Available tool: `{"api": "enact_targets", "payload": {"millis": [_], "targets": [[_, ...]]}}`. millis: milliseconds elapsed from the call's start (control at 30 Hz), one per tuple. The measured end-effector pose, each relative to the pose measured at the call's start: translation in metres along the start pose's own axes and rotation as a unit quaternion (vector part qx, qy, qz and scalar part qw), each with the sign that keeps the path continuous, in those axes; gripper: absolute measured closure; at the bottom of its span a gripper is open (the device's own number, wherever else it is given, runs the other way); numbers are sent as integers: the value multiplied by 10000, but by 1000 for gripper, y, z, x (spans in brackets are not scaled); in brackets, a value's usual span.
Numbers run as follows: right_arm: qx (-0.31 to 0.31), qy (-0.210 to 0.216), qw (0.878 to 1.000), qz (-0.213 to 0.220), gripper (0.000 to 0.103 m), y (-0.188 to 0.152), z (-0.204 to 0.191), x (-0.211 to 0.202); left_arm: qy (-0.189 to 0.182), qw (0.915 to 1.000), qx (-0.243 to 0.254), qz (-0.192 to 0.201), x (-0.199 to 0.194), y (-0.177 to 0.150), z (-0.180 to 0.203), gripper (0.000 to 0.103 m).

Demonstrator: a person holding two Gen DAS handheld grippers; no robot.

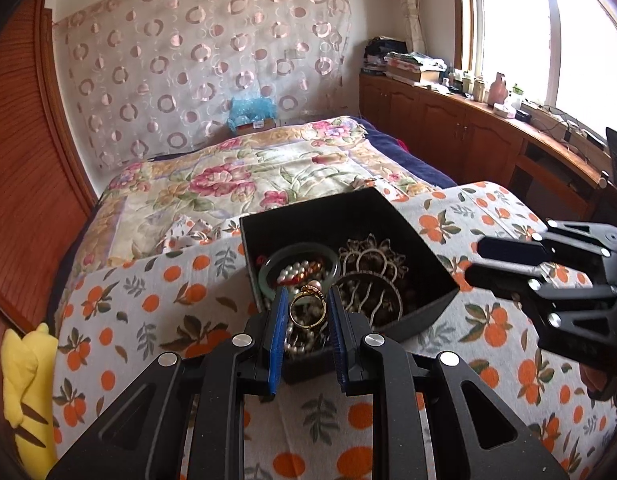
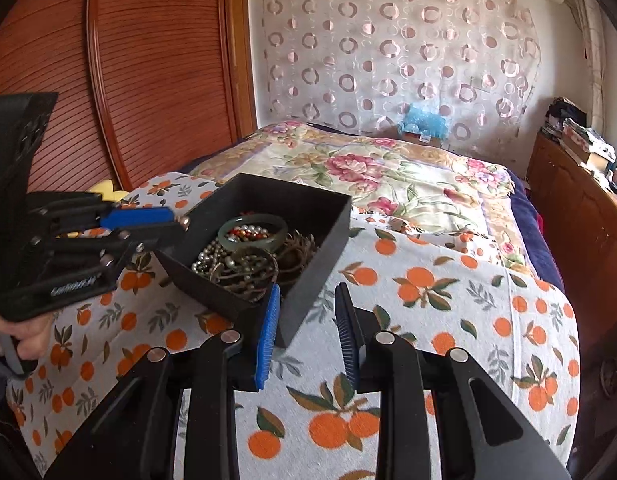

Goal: Organize jewelry

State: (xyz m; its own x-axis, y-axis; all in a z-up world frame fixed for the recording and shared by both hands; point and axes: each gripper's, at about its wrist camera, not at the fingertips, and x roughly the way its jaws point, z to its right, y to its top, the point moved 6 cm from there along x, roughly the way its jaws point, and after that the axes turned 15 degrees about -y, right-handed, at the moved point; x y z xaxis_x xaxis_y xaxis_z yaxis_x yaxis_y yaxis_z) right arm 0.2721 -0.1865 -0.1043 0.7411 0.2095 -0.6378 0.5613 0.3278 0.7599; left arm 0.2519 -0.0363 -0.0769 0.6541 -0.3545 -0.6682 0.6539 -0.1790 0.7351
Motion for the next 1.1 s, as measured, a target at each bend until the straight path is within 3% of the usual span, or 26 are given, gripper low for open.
{"api": "enact_targets", "payload": {"millis": [200, 267, 400, 467, 500, 533, 567, 600, 667, 867, 1100], "targets": [[116, -20, 9999, 22, 72, -8, 8, -6, 48, 10000, -82, 7, 10, 6, -2, 84], [169, -28, 9998, 31, 72, -10, 10, -8, 56, 9999, -127, 21, 10, 5, -3, 71], [257, -90, 9996, 36, 72, -14, 12, -11, 105, 9998, -179, 55, 3, -1, -4, 60], [353, -128, 9993, 61, 72, -15, 12, -16, 125, 9996, -211, 130, -5, -5, -3, 40], [406, -167, 9990, 93, 71, -15, 12, -21, 178, 9994, -220, 217, -13, -8, -2, 35], [427, -197, 9988, 118, 68, -15, 11, -24, 219, 9991, -218, 280, -19, -10, 0, 26], [468, -268, 9984, 188, 58, -15, 11, -30, 253, 9989, -223, 328, -24, -12, 1, 19], [522, -336, 9977, 268, 48, -14, 11, -37, 317, 9984, -239, 409, -34, -16, 3, 17], [645, -363, 9964, 408, 39, -13, 10, -51, 381, 9975, -274, 523, -49, -20, 6, 9], [973, -501, 9914, 716, 19, -17, 7, -87, 360, 9959, -418, 710, -79, -36, 17, 8], [1081, -644, 9886, 824, 16, -24, 5, -107, 371, 9947, -419, 864, -103, -44, 25, 8]]}}
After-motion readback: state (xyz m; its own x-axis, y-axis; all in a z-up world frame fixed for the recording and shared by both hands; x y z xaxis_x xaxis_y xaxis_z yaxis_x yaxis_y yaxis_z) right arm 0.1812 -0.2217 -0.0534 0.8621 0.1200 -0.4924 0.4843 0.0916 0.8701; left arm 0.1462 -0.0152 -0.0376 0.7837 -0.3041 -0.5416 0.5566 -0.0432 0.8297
